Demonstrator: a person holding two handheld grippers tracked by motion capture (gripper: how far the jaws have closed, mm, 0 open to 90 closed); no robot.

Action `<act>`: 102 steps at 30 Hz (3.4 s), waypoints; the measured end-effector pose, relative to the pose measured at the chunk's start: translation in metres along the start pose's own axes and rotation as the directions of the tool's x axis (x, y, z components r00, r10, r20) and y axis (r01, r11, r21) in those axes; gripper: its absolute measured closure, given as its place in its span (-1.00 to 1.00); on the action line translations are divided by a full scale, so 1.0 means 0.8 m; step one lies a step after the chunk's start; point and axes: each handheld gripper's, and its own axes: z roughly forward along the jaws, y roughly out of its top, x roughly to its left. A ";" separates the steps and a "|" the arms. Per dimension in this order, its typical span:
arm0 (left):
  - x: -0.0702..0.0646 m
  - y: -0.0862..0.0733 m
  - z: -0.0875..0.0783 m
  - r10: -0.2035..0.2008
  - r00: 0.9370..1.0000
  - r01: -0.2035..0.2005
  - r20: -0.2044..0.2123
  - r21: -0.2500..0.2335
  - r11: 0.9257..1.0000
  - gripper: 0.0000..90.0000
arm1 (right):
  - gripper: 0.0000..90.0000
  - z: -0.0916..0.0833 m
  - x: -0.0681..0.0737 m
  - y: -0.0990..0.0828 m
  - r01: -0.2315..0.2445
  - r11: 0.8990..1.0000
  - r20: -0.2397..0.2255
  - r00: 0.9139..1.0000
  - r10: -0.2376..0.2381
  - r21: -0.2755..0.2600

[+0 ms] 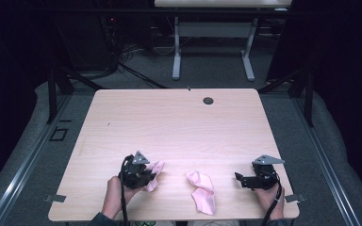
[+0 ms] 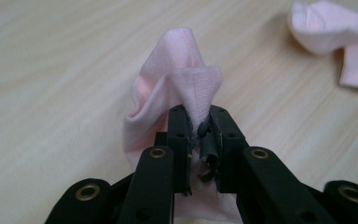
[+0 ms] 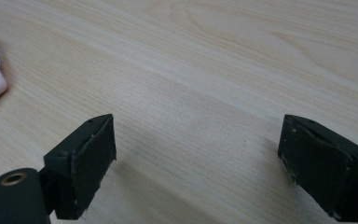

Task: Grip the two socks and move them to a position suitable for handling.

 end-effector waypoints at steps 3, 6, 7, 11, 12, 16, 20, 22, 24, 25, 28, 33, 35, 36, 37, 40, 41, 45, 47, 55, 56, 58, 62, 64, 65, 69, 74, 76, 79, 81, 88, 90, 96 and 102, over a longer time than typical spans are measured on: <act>-0.003 -0.013 0.002 -0.001 1.000 0.001 0.007 0.026 1.000 0.78 | -0.77 0.000 0.000 0.000 0.000 1.000 -0.001 1.000 0.000 0.001; -0.006 -0.026 0.002 -0.008 1.000 0.008 0.003 0.019 1.000 0.77 | -0.76 0.001 0.000 0.000 -0.016 1.000 -0.008 1.000 0.015 -0.014; -0.006 -0.029 0.003 -0.019 1.000 0.019 0.006 0.018 1.000 0.77 | -0.76 0.001 0.000 0.000 -0.016 1.000 -0.009 1.000 0.016 -0.015; -0.009 -0.034 0.005 -0.011 1.000 0.011 0.012 0.013 1.000 0.73 | -0.73 -0.001 0.000 0.000 0.004 1.000 -0.005 1.000 -0.004 0.001; -0.009 -0.034 0.005 -0.012 1.000 0.011 0.018 0.014 1.000 0.69 | -0.72 0.000 0.000 0.000 0.003 1.000 -0.006 1.000 -0.003 0.000; -0.008 -0.030 0.000 -0.016 0.999 0.015 0.037 0.020 1.000 0.25 | -0.72 -0.001 -0.001 0.001 -0.015 1.000 -0.018 1.000 0.015 -0.006; -0.010 -0.019 -0.019 -0.017 1.000 0.018 0.016 -0.005 1.000 -0.25 | -0.80 -0.006 -0.003 0.001 -0.064 0.998 -0.054 0.996 0.065 0.011; -0.010 -0.010 -0.028 -0.018 1.000 0.018 0.012 -0.016 1.000 -0.39 | -0.82 -0.014 0.005 0.002 -0.068 0.998 -0.054 0.996 0.069 0.017; -0.011 0.001 -0.031 -0.019 1.000 0.019 0.012 -0.023 1.000 -0.56 | -0.85 -0.024 0.015 0.005 -0.064 0.998 -0.074 0.995 0.065 0.022; -0.011 0.007 -0.032 -0.012 1.000 0.013 0.013 -0.022 1.000 -0.61 | -0.86 -0.029 0.023 0.007 -0.056 0.998 -0.077 0.995 0.057 0.025; -0.015 0.026 -0.025 0.004 1.000 -0.003 0.021 -0.025 1.000 -0.66 | -0.89 -0.046 0.048 0.015 -0.039 0.999 -0.099 0.994 0.041 0.031; -0.029 0.062 0.001 0.031 0.997 -0.030 0.075 -0.006 1.000 -0.65 | -0.88 -0.068 0.087 0.019 -0.013 0.999 -0.141 0.990 0.020 0.050; -0.037 0.077 0.014 0.042 0.995 -0.043 0.090 0.010 0.999 -0.65 | -0.87 -0.071 0.098 0.019 -0.010 0.998 -0.161 0.987 0.019 0.057; -0.040 0.083 0.020 0.047 0.994 -0.049 0.103 0.022 0.999 -0.63 | -0.86 -0.073 0.104 0.018 -0.008 0.998 -0.169 0.985 0.018 0.058; -0.043 0.089 0.027 0.049 0.993 -0.053 0.109 0.033 0.998 -0.61 | -0.84 -0.074 0.110 0.017 -0.011 0.998 -0.169 0.985 0.022 0.063; -0.052 0.104 0.047 0.056 0.991 -0.064 0.124 0.065 0.996 -0.54 | -0.77 -0.071 0.128 0.014 0.023 0.996 -0.186 0.983 -0.006 0.090; -0.054 0.107 0.053 0.060 0.990 -0.070 0.125 0.073 0.995 -0.50 | -0.73 -0.069 0.135 0.012 0.021 0.995 -0.192 0.981 -0.003 0.095; -0.061 0.117 0.073 0.062 0.989 -0.075 0.134 0.098 0.992 -0.34 | -0.55 -0.058 0.153 0.007 0.052 0.991 -0.210 0.977 -0.024 0.126; -0.062 0.119 0.081 0.062 0.987 -0.079 0.147 0.116 0.990 -0.20 | -0.40 -0.053 0.160 0.005 0.059 0.987 -0.220 0.975 -0.025 0.148; -0.073 0.120 0.101 0.081 0.982 -0.108 0.169 0.155 0.982 0.26 | 0.27 -0.039 0.168 -0.003 0.055 0.983 -0.220 0.975 -0.014 0.178; -0.075 0.120 0.101 0.087 0.982 -0.115 0.170 0.161 0.980 0.35 | 0.38 -0.038 0.168 -0.004 0.055 0.983 -0.217 0.976 -0.016 0.175; -0.078 0.118 0.104 0.101 0.981 -0.129 0.166 0.170 0.977 0.53 | 0.54 -0.037 0.167 -0.005 0.055 0.982 -0.219 0.976 -0.014 0.181; -0.081 0.114 0.108 0.122 0.980 -0.149 0.159 0.173 0.974 0.88 | 0.83 -0.034 0.166 -0.008 0.056 0.982 -0.227 0.974 -0.014 0.181; -0.082 0.112 0.107 0.127 0.979 -0.154 0.161 0.171 0.973 0.97 | 0.91 -0.033 0.165 -0.008 0.058 0.982 -0.233 0.972 -0.014 0.181; -0.082 0.112 0.107 0.128 0.978 -0.156 0.164 0.168 0.973 0.97 | 0.92 -0.033 0.165 -0.009 0.054 0.983 -0.231 0.973 -0.012 0.176; -0.080 0.113 0.100 0.139 0.978 -0.162 0.156 0.146 0.976 0.99 | 0.94 -0.036 0.162 -0.006 0.045 0.983 -0.231 0.973 -0.003 0.176; -0.074 0.116 0.087 0.127 0.979 -0.146 0.161 0.109 0.983 0.99 | 0.95 -0.040 0.157 0.001 0.048 0.986 -0.216 0.976 -0.013 0.160; -0.070 0.117 0.080 0.116 0.980 -0.133 0.163 0.095 0.987 0.99 | 0.95 -0.042 0.155 0.005 0.053 0.988 -0.207 0.978 -0.022 0.145; -0.063 0.118 0.069 0.103 0.980 -0.115 0.169 0.064 0.991 0.99 | 0.95 -0.047 0.152 0.014 0.069 0.988 -0.190 0.981 -0.042 0.139; -0.059 0.120 0.061 0.089 0.981 -0.098 0.172 0.044 0.994 0.99 | 0.95 -0.048 0.149 0.020 0.082 0.988 -0.178 0.982 -0.058 0.130; -0.051 0.122 0.035 0.068 0.981 -0.066 0.181 -0.016 0.998 0.99 | 0.95 -0.055 0.144 0.045 0.178 0.977 -0.087 0.982 -0.168 0.119; -0.052 0.121 0.029 0.061 0.982 -0.057 0.177 -0.031 0.998 0.99 | 0.95 -0.058 0.146 0.051 0.217 0.968 -0.047 0.976 -0.213 0.123; -0.059 0.107 0.011 0.045 0.984 -0.033 0.175 -0.068 0.997 0.99 | 0.94 -0.066 0.160 0.066 0.382 0.915 0.080 0.916 -0.394 0.130; -0.064 0.075 0.006 0.024 0.988 -0.015 0.156 -0.059 0.998 0.98 | 0.94 -0.059 0.178 0.052 0.456 0.875 0.014 0.886 -0.464 0.161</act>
